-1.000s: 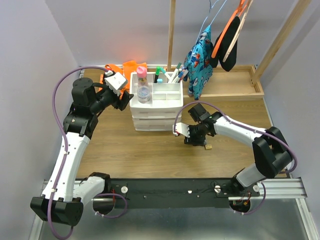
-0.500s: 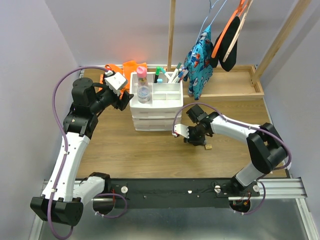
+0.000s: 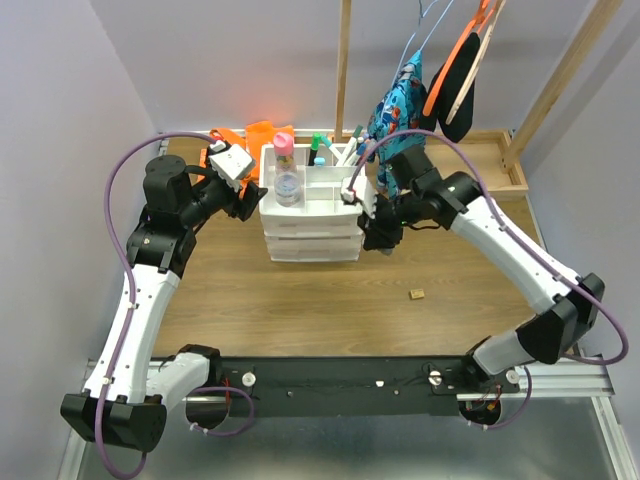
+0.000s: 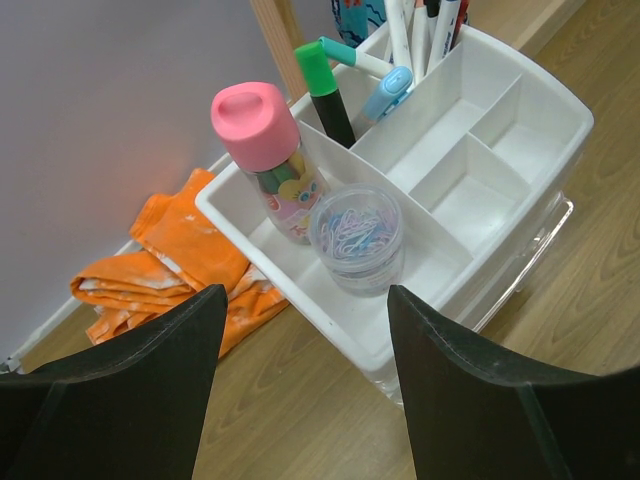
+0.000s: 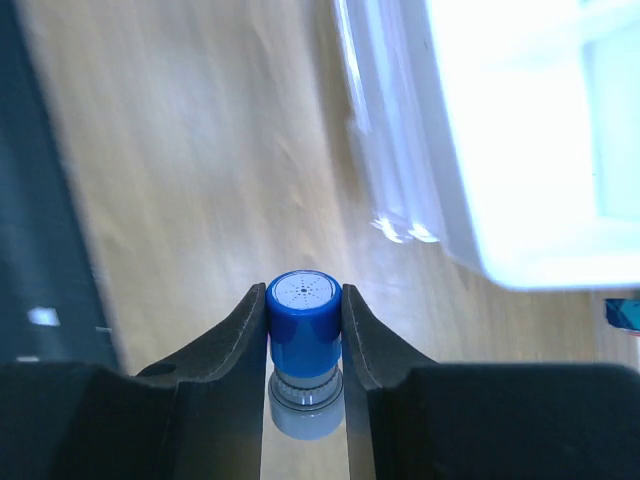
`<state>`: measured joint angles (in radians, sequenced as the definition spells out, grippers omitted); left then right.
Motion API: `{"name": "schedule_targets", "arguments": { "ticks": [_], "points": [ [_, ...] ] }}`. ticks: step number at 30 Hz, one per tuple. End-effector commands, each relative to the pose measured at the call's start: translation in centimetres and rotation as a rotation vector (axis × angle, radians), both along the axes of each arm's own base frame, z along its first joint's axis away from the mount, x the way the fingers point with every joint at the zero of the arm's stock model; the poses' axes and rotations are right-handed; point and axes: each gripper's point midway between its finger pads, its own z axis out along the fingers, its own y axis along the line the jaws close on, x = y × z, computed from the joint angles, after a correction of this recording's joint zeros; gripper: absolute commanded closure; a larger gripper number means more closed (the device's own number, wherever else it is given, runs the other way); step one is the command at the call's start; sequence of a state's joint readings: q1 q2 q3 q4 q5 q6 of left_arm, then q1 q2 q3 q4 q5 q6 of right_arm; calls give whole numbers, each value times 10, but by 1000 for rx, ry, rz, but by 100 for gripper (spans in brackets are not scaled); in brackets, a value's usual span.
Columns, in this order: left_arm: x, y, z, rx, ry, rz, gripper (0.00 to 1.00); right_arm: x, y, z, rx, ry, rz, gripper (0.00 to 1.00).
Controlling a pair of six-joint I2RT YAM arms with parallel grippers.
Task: Sort the stationery into containers
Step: Pick up the stationery from the center of the board, then place the stationery in the storage box.
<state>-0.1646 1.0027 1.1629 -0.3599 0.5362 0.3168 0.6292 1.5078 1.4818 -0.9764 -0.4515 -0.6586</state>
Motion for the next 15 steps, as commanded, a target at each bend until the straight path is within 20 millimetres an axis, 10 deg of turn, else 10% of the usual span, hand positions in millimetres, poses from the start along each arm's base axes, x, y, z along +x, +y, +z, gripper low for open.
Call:
{"name": "schedule_targets", "arguments": {
  "ticks": [1, 10, 13, 15],
  "points": [
    [0, -1, 21, -18, -52, -8, 25, -52, 13, 65, 177, 190, -7, 74],
    [-1, 1, 21, -12, -55, 0, 25, -20, 51, 204, 751, -112, -111, 79],
    [-2, 2, 19, -12, -52, 3, 25, -3, 49, 231, 937, -244, -181, 79],
    [-3, 3, 18, -9, -51, 6, 25, 4, 50, 216, 973, -253, -215, 79]
  ]
}}
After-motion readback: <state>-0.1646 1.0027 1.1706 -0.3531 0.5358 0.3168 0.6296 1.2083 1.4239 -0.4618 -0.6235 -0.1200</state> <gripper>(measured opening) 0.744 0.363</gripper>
